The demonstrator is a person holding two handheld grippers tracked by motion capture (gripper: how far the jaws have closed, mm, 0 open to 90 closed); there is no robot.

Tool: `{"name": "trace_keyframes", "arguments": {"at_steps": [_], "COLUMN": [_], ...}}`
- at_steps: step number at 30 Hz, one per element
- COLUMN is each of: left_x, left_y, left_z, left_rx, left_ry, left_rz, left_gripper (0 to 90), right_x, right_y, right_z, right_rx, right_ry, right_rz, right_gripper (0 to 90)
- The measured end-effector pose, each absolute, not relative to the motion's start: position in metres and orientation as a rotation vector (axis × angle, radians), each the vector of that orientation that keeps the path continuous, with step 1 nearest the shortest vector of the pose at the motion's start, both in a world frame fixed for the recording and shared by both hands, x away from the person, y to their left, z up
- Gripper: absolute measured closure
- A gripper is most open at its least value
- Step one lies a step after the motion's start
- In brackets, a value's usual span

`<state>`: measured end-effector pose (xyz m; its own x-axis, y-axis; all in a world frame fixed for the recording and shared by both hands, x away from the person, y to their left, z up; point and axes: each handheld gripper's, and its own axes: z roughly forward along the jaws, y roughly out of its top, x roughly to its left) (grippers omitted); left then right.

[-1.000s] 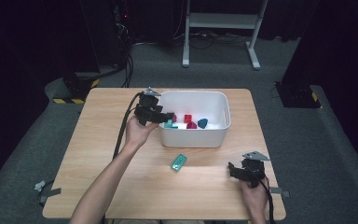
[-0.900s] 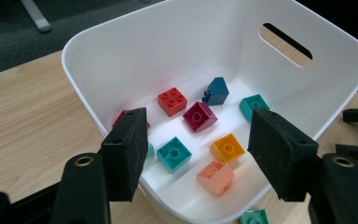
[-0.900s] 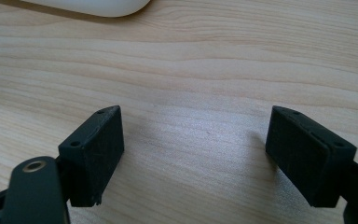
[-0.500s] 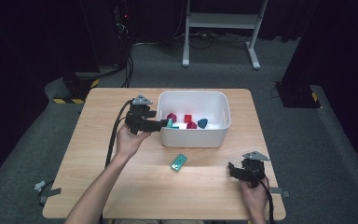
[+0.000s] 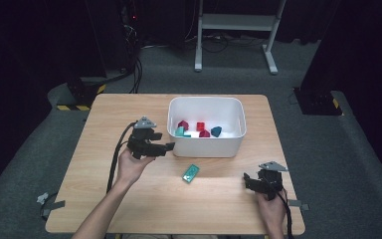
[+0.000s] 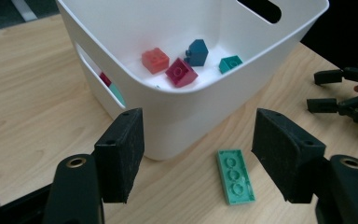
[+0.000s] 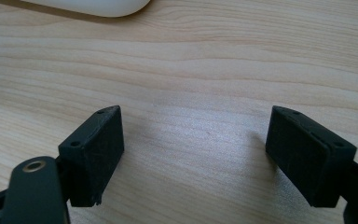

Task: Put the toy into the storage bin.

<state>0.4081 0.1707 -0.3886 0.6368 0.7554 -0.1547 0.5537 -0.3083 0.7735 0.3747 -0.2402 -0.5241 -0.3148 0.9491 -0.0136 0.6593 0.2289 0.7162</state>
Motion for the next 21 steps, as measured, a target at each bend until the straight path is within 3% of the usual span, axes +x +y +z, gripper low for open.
{"name": "trace_keyframes", "arguments": {"at_steps": [21], "left_x": [0.39], "left_y": [0.163], "left_z": [-0.427], "left_rx": [2.02], "left_ry": [1.045], "left_rz": [0.235], "left_gripper": [33.8], "right_x": [0.375], "right_y": [-0.24], "right_z": [-0.524], "right_rx": [1.476], "right_ry": [2.056], "right_rz": [0.856], "right_gripper": [19.2]}}
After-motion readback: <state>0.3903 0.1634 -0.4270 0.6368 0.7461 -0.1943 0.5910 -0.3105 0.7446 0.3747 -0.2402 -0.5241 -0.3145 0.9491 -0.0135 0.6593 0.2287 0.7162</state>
